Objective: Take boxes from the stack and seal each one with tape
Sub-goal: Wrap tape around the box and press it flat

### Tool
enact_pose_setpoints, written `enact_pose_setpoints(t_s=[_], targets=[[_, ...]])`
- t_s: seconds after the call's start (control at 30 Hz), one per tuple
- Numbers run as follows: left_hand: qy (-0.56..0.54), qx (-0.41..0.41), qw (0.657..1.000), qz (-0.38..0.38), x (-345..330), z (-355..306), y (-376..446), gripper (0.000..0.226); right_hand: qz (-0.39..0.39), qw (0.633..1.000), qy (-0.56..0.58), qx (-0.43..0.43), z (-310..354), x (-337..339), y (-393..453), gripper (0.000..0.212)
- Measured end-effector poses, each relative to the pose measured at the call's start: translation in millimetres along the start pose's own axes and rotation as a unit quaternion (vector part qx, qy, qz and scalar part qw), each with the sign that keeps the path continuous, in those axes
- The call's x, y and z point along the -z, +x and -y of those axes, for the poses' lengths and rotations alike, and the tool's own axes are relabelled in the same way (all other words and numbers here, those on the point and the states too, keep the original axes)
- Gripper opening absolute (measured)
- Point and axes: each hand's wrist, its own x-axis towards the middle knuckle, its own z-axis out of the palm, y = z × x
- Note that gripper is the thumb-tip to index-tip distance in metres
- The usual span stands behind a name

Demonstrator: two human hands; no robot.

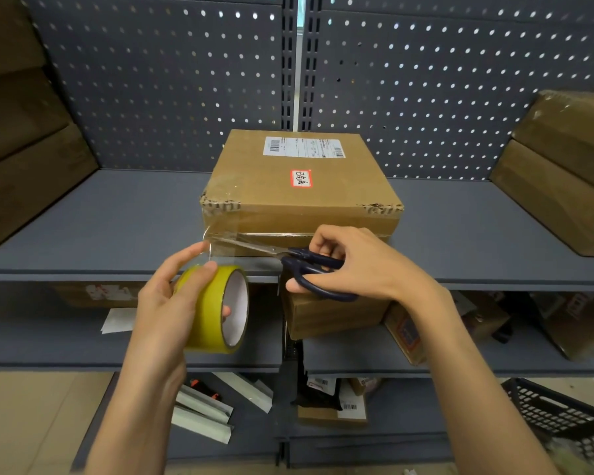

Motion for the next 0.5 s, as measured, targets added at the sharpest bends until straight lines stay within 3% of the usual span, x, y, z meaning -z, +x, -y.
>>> enact_pose_setpoints(t_s=[0.5], targets=[[-0.010, 0.000, 1.000, -0.005, -3.1, -1.8, -4.0, 0.029, 0.022, 0.999, 0.035, 0.012, 0.5, -2.1, 6.5, 0.059]])
